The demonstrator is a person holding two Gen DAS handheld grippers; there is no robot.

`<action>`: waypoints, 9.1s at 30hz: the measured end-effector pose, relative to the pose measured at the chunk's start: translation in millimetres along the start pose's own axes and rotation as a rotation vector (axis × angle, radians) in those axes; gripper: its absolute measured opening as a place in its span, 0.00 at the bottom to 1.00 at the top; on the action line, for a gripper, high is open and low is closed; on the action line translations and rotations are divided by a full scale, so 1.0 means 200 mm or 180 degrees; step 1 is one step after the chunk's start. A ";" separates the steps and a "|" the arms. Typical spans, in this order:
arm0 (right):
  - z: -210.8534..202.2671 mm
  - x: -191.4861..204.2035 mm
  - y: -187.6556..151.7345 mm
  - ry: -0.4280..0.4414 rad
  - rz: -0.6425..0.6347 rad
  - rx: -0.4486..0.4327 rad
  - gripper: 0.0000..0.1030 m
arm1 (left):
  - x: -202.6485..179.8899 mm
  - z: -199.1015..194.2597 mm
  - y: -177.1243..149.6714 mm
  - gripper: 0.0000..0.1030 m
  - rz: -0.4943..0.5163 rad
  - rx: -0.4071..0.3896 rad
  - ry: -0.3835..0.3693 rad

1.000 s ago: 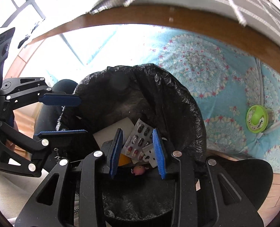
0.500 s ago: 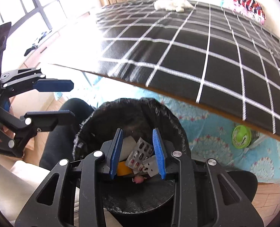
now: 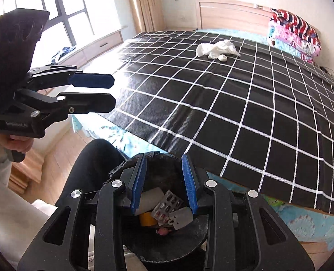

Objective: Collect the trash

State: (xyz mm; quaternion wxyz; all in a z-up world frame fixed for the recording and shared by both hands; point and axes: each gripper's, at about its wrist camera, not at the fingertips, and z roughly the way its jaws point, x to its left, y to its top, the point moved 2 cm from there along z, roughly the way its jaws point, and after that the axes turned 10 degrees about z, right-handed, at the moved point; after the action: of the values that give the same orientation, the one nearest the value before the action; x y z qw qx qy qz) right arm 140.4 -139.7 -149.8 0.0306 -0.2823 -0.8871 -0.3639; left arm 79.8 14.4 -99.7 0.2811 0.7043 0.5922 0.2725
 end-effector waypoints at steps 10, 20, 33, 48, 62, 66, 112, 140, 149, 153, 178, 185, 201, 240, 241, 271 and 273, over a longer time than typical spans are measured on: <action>0.03 -0.08 0.23 -0.0101 -0.0030 -0.0197 0.32 | 0.22 0.08 0.20 0.48 0.0031 -0.0099 0.0208; 0.16 -0.19 0.47 -0.0232 0.0045 -0.0245 0.32 | 0.52 0.31 0.36 0.48 -0.0074 -0.0042 0.0283; 0.36 -0.31 0.75 -0.0284 0.0103 -0.0241 0.32 | 0.82 0.69 0.47 0.48 -0.0336 0.0162 0.0177; 0.65 -0.43 0.95 -0.0349 0.0195 0.0022 0.32 | 0.91 0.93 0.53 0.28 -0.0408 0.0301 -0.0124; 0.72 -0.42 0.95 -0.0422 0.0128 0.0111 0.21 | 0.94 0.88 0.51 0.09 -0.0476 0.0243 -0.0122; 0.68 -0.41 0.93 -0.0428 0.0142 0.0074 0.21 | 0.92 0.81 0.51 0.09 -0.0475 0.0196 -0.0096; -0.10 0.02 0.38 -0.0269 -0.0253 -0.0369 0.21 | -0.06 -0.13 0.16 0.09 0.0176 -0.0164 0.0081; 0.38 -0.07 -0.29 -0.0100 0.0193 0.0744 0.21 | -0.19 0.31 -0.51 0.09 -0.0289 0.0882 -0.0358; 0.47 -0.08 -0.32 -0.0095 0.0266 0.0910 0.21 | -0.23 0.50 -0.61 0.09 -0.0314 0.1108 -0.0386; 0.50 -0.09 -0.32 -0.0097 0.0312 0.0948 0.21 | -0.23 0.57 -0.63 0.09 -0.0331 0.1196 -0.0422; 0.51 -0.06 -0.29 0.0050 0.0391 0.0881 0.33 | -0.25 0.51 -0.59 0.62 -0.0399 0.1105 -0.0265; 0.40 -0.03 -0.26 0.0018 0.0319 0.0758 0.33 | -0.28 0.39 -0.54 0.66 -0.0413 0.0929 -0.0244; 0.00 0.09 -0.27 0.0053 0.0145 0.0596 0.83 | -0.33 0.07 -0.43 0.84 -0.0509 0.0594 -0.0318; -0.10 0.17 -0.31 0.0042 0.0077 0.0636 0.85 | -0.37 -0.05 -0.38 0.84 -0.0439 0.0478 -0.0418; -0.10 0.17 -0.31 0.0045 0.0076 0.0637 0.85 | -0.38 -0.05 -0.38 0.84 -0.0433 0.0468 -0.0420; -0.11 0.18 -0.30 0.0048 0.0072 0.0602 0.85 | -0.39 -0.06 -0.37 0.84 -0.0415 0.0437 -0.0426; -0.11 0.18 -0.30 0.0043 0.0074 0.0601 0.85 | -0.39 -0.06 -0.37 0.84 -0.0415 0.0439 -0.0429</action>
State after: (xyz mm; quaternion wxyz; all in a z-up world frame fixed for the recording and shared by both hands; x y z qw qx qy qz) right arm 75.2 -171.2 -161.2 0.0673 -0.2861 -0.9139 -0.2802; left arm 10.0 -51.7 -149.1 0.2883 0.6987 0.6338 0.1644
